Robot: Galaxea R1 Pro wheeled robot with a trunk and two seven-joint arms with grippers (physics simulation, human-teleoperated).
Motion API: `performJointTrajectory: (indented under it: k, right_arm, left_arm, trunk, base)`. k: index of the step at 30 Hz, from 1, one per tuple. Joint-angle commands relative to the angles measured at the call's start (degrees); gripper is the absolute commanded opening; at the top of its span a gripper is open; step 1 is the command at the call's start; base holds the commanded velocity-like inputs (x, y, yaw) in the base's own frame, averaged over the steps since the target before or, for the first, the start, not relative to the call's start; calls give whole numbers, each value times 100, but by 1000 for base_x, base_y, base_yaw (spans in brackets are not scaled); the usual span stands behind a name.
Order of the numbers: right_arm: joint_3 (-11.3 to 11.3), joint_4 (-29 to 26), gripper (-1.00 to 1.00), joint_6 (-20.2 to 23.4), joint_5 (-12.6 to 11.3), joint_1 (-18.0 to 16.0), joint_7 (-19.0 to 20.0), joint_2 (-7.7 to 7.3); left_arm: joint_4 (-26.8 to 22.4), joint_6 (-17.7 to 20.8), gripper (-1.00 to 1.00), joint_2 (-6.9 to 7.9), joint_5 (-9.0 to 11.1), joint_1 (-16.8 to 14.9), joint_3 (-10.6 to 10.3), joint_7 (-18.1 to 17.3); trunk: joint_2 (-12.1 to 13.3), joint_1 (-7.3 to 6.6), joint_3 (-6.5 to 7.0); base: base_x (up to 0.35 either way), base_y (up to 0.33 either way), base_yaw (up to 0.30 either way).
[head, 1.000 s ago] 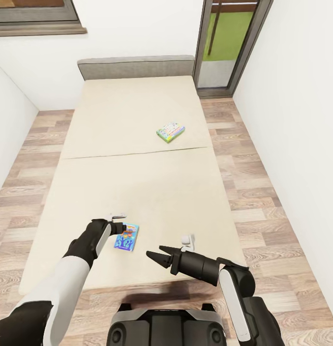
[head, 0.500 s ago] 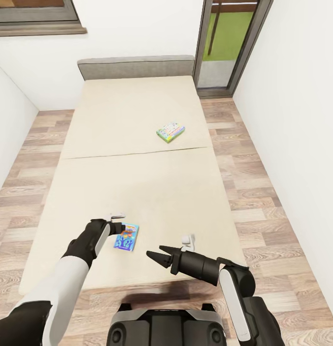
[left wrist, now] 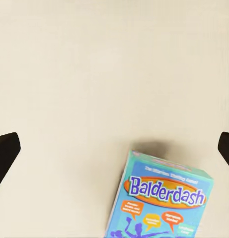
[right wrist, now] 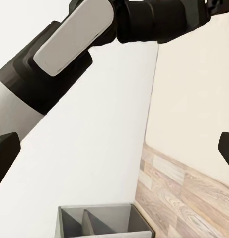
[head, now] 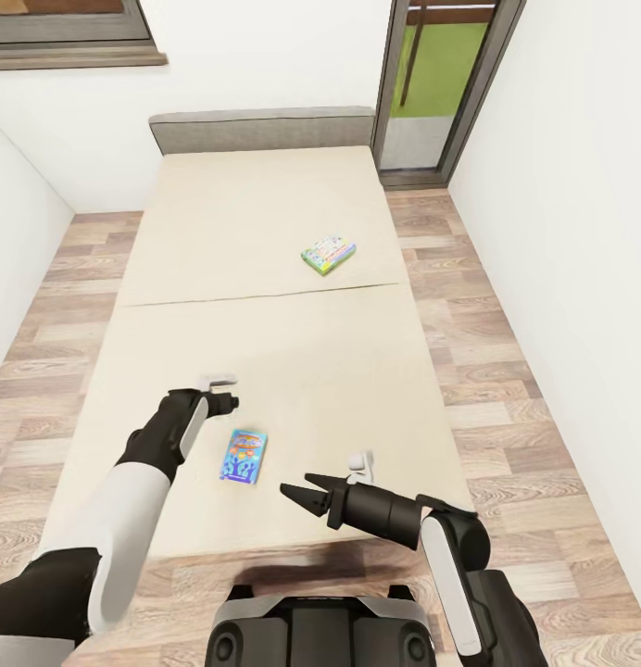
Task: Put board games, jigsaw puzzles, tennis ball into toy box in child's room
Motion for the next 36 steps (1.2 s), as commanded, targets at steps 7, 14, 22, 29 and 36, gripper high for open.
performJointTrajectory:
  k: [7,14,22,29,36]
  right_arm:
    - [6,-3,100,32,-8,-26,8,2]
    - [-13,-3,100,54,-8,-38,18,2]
    - [-39,-3,100,74,-8,-40,25,2]
    - [-17,-4,100,85,-15,-52,24,2]
    - [-39,-5,100,784,-23,-873,12,2]
  left_arm:
    - [-12,10,100,-19,14,-185,30,16]
    - [-4,-169,100,-47,12,-223,30,18]
    - [311,-508,100,-66,0,-230,24,18]
    - [556,-750,100,-66,-20,-230,19,18]
    - [674,-840,100,-65,-31,-230,7,18]
  trunk:
    - [-9,3,-7]
    - [-9,3,-8]
    - [-9,3,-31]
    - [-9,3,-76]
    - [-9,3,-132]
  base:
    - [0,0,0]
    - [0,0,0]
    - [0,0,0]
    - [0,0,0]
    - [0,0,0]
